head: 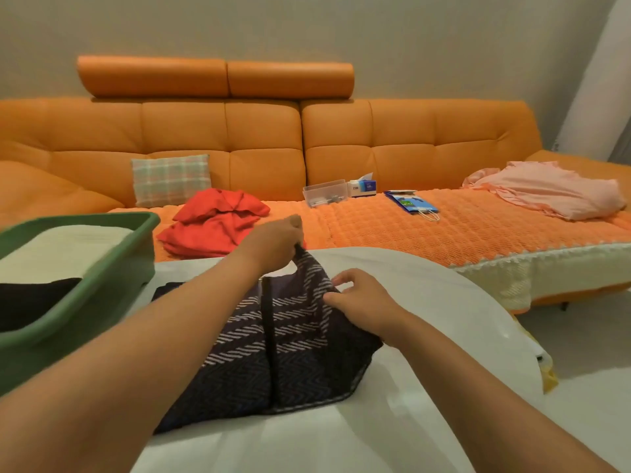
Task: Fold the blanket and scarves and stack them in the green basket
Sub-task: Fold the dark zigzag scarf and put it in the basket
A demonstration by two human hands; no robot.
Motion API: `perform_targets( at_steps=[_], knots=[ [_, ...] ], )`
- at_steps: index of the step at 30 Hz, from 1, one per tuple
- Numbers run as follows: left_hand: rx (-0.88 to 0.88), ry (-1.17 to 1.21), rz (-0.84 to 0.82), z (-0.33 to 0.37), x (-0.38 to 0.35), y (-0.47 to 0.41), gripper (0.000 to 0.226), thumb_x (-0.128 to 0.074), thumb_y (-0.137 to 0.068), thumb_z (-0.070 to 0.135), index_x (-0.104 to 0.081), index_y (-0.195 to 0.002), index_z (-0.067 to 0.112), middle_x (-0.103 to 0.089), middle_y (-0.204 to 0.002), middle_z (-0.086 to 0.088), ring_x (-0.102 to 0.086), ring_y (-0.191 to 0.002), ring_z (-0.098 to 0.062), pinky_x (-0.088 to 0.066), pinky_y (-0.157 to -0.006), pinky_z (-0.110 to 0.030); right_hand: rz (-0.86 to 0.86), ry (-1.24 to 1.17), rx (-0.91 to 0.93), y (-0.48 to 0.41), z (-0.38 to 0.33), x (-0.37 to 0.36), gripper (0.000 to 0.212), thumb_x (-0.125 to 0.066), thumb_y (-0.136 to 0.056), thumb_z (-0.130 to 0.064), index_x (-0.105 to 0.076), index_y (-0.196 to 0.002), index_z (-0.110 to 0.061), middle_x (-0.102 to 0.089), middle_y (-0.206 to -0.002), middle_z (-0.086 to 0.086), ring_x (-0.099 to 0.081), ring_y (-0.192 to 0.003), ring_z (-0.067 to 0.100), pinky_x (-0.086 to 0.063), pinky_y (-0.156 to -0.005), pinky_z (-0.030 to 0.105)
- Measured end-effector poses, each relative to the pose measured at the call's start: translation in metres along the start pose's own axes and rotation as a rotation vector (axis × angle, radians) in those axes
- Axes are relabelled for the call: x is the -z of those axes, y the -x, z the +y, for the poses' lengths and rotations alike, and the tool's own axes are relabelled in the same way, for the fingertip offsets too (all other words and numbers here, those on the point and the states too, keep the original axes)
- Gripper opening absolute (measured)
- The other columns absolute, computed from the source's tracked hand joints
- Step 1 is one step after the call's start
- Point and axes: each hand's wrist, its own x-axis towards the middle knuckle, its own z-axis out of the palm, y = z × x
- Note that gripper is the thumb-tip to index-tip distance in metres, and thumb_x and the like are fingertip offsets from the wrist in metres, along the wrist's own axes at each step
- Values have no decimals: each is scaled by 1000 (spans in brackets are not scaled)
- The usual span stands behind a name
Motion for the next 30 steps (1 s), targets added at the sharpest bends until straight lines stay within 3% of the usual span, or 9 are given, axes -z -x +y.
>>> perform_targets(
  at_steps=[3,9,13,14,17,20,23,25,30],
  knots=[
    [34,-169,-37,-36,18,33,16,-54,-91,0,-68,-97,6,-54,-114,-9,-63,-87,-30,-47,-60,-39,-113,-152,-14,7,-31,-25,40,-74,-85,-29,-62,-123,-21,-71,-102,1,-72,-83,13,-59,-65,25],
    [159,-410,-166,-86,45,100,31,-44,-92,-6,-64,-114,3,-52,-123,-11,-57,-108,-29,-47,-72,-36,-282,-295,21,20,-82,-113,23,-68,-91,-10,-70,-110,3,-70,-109,25,-71,-99,36,-58,-89,49],
    [263,-408,-269,-108,36,130,36,-43,-93,-5,-62,-120,10,-53,-130,-10,-53,-119,-27,-43,-103,-40,-418,-273,37,27,-95,-163,25,-60,-98,-16,-65,-119,-4,-70,-91,9,-65,-69,15,-52,-57,28],
    [266,-315,-302,-111,30,136,42,-44,-93,-5,-59,-128,12,-50,-134,-9,-51,-123,-27,-41,-104,-38,-422,-188,78,27,-93,-170,25,-58,-99,-22,-66,-119,-8,-71,-94,4,-66,-71,13,-53,-60,28],
    [288,-16,-360,-105,12,155,59,-50,-91,0,-44,-146,23,-41,-147,-5,-44,-132,-27,-40,-105,-38,-195,301,327,21,-77,-185,34,-51,-98,-28,-67,-127,-22,-67,-124,-1,-63,-111,18,-50,-96,36],
    [372,150,-424,-95,-12,170,52,-45,-98,16,-41,-148,29,-31,-157,-2,-37,-139,-27,-33,-113,-39,-187,621,377,26,-58,-198,53,-42,-100,-46,-42,-149,-26,-40,-153,3,-33,-141,26,-27,-116,47],
    [452,210,-498,-88,-33,185,50,-40,-102,37,-31,-152,36,-22,-162,-2,-27,-145,-30,-25,-118,-44,-317,780,404,34,-40,-200,65,-31,-100,-59,-23,-157,-29,-12,-166,0,-6,-152,21,-5,-122,46],
    [487,203,-463,-86,-39,193,50,-37,-102,44,-30,-151,39,-26,-160,0,-27,-143,-29,-26,-117,-47,-356,803,425,32,-36,-186,64,-33,-100,-58,-20,-157,-33,-6,-167,-5,0,-153,15,-1,-123,42],
    [523,143,-332,-69,-29,196,44,-34,-100,51,-49,-140,39,-50,-139,-1,-42,-129,-27,-38,-106,-41,-336,803,355,11,-35,-132,45,-41,-98,-43,-46,-142,-38,-29,-160,-10,-22,-148,11,-7,-122,48]
  ],
)
